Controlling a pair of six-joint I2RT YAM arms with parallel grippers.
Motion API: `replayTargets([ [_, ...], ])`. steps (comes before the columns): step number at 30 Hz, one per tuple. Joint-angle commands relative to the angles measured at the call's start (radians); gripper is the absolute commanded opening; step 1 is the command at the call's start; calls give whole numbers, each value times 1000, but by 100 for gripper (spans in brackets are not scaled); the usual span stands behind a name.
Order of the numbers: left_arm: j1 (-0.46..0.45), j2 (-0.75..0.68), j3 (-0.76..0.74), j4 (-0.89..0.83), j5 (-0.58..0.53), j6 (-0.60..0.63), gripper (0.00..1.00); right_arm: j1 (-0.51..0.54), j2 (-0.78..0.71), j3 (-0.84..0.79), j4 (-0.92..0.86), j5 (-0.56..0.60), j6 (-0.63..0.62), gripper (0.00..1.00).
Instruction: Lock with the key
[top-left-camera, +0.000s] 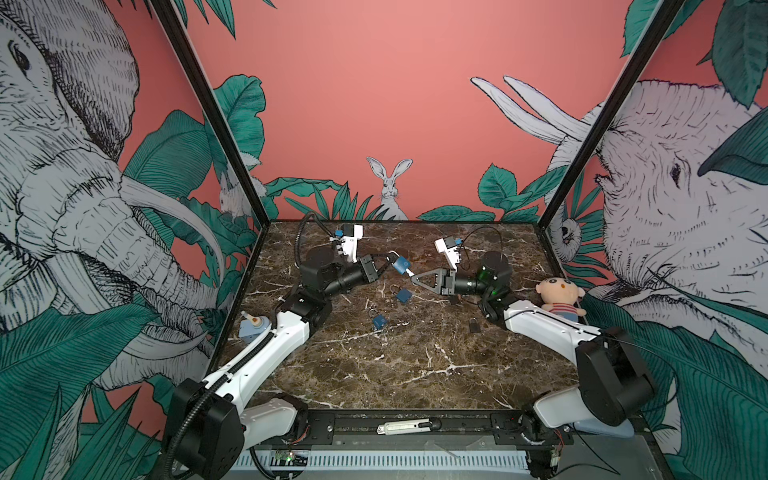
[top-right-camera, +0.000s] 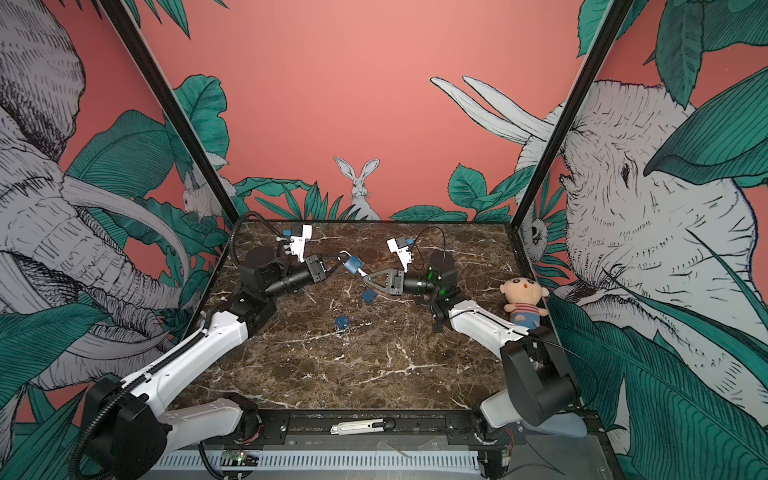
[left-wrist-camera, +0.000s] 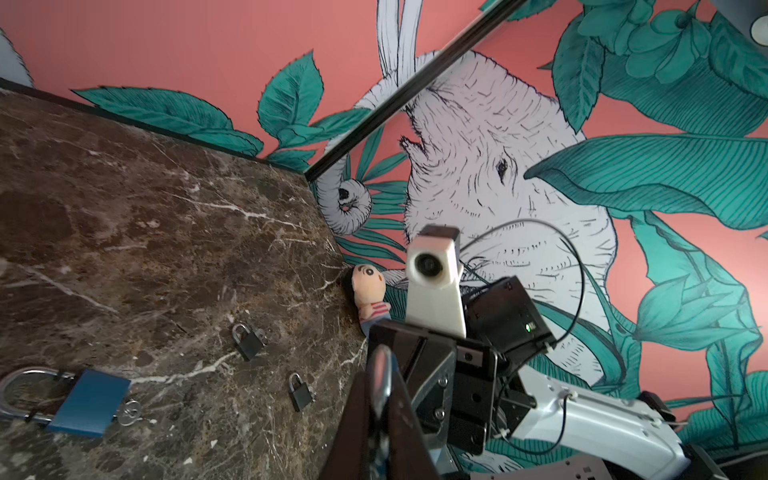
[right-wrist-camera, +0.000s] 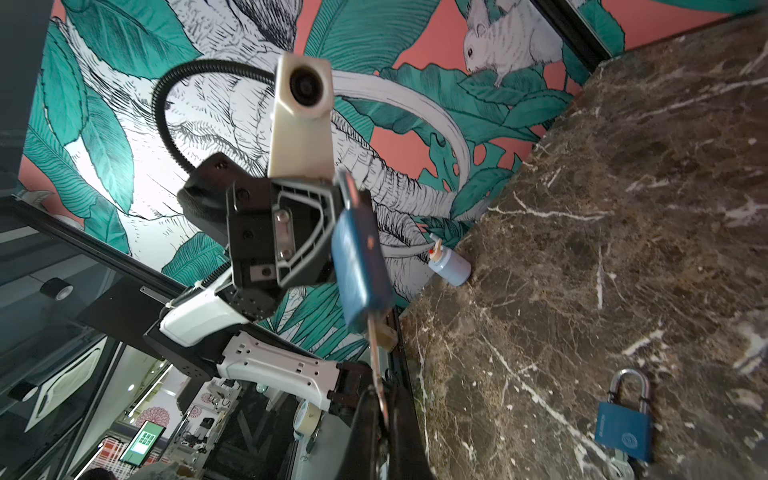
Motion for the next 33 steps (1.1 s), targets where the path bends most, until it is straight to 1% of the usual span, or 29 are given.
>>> replayTargets([
  [1, 60, -69, 7, 114, -12, -26, 0, -2, -28, -58, 92, 3, 49, 0],
  [4, 84, -78, 8, 111, 5, -31, 0, -4, -46, -81, 93, 13, 50, 0],
  [6, 88, -81, 13, 83, 15, -16, 0, -9, -65, -87, 57, 22, 29, 0],
  [9, 87, -79, 24, 5, 65, 23, 0, -25, -119, -83, -96, 55, -70, 0],
  [11, 87, -75, 26, -59, 104, 54, 0, -35, -181, -61, -325, 116, -205, 0],
  [14, 65, -70, 13, -173, 109, 112, 0, -42, -270, 6, -704, 288, -441, 0],
  [16, 34, -69, -20, -204, 88, 138, 0, -51, -312, 36, -857, 378, -516, 0],
  [20, -72, -27, -57, -269, 37, 201, 0, -91, -379, 30, -953, 434, -528, 0],
  [21, -99, -12, -61, -277, -4, 213, 0, -103, -389, 26, -971, 447, -528, 0],
  [23, -158, 31, -79, -249, -34, 219, 0, -133, -400, 25, -1013, 464, -523, 0],
  [26, -225, 132, -63, -241, -44, 208, 0, -176, -419, 15, -1058, 470, -521, 0],
  [30, -311, 253, -38, -202, -49, 211, 0, -222, -475, -41, -1052, 468, -514, 0],
  [33, -335, 337, 0, -195, -41, 212, 0, -257, -470, -51, -1075, 438, -520, 0],
])
